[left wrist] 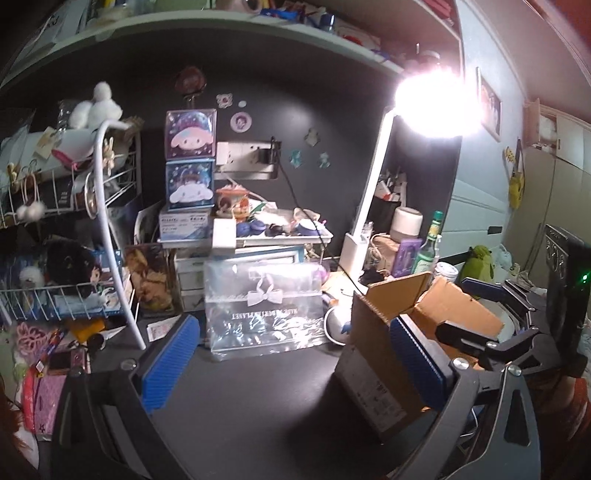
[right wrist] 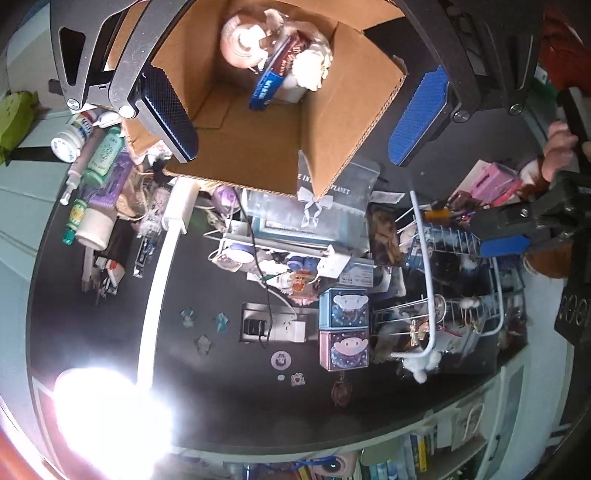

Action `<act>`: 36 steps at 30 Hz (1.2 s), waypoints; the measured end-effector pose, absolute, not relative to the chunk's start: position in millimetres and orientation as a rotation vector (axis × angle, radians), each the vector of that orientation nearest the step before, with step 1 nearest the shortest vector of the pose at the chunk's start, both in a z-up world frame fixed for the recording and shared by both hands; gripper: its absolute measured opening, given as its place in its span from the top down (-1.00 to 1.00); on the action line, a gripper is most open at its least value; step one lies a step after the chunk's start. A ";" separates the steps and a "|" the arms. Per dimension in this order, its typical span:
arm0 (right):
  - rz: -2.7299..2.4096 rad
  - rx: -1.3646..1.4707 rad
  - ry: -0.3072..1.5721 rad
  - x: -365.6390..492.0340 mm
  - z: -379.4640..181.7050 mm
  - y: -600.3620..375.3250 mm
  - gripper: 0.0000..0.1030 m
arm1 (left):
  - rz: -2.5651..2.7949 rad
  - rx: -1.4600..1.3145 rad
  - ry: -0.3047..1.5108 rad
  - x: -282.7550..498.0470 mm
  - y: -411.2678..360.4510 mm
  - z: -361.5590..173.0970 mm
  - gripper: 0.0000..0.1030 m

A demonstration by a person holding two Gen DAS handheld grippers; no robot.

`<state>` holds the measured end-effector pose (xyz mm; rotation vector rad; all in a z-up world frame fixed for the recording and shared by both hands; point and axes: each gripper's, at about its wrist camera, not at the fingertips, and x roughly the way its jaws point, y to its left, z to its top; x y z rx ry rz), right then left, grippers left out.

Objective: Organize objects

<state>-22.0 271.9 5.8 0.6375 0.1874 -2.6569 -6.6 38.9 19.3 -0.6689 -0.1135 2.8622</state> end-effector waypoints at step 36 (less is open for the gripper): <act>-2.646 0.618 0.135 -21.7 6.6 272.7 -1.00 | 2.870 -0.715 -0.107 -12.4 35.7 11.0 -0.99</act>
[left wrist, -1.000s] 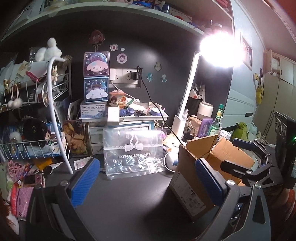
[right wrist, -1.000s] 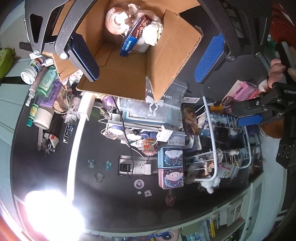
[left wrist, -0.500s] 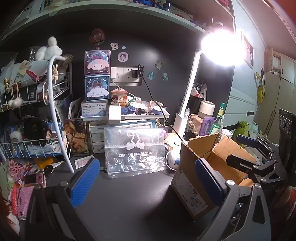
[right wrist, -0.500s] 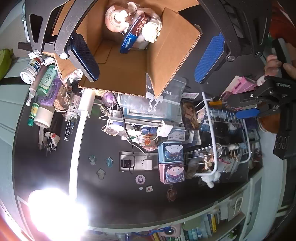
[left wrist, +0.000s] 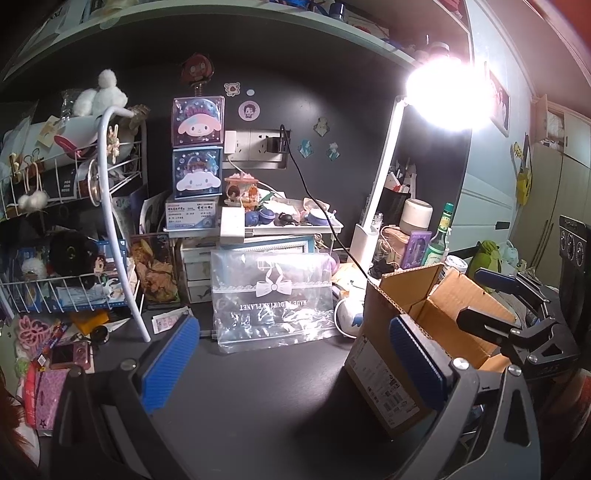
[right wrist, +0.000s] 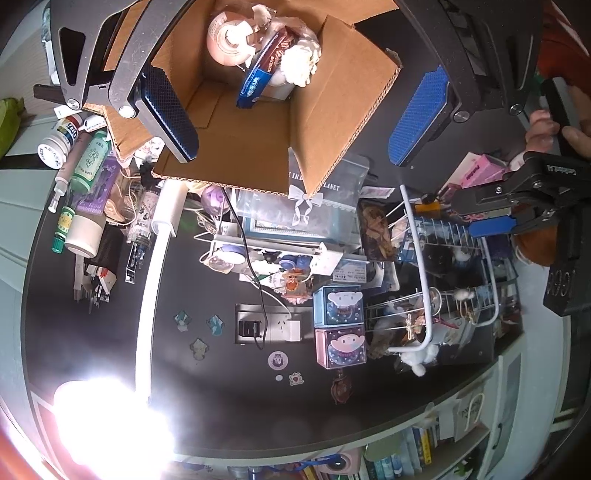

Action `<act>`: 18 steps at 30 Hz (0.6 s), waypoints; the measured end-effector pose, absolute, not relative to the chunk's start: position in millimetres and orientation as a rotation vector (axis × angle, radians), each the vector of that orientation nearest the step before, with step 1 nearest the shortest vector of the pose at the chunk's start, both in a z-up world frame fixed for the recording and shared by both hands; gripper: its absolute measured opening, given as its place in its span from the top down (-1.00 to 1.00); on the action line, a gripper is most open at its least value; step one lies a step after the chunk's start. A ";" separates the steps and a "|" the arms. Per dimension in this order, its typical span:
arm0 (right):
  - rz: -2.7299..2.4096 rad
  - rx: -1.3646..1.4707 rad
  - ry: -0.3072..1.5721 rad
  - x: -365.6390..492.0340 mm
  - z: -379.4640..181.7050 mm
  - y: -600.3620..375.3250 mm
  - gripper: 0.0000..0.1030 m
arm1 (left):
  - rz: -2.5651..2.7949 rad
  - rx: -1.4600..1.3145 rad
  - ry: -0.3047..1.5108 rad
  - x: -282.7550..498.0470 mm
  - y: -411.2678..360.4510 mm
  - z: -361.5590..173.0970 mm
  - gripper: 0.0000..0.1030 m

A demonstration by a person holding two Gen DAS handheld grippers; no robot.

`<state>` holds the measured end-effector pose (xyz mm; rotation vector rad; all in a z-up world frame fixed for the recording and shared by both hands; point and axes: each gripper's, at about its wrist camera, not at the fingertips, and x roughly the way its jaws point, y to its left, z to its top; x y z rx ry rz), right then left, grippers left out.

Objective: Organize objects

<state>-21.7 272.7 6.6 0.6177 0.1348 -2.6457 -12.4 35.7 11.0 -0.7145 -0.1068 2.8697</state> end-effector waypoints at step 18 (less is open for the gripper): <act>-2.643 0.620 0.134 -22.4 5.8 273.3 -1.00 | 2.868 -0.718 -0.102 -13.9 36.0 10.1 -0.99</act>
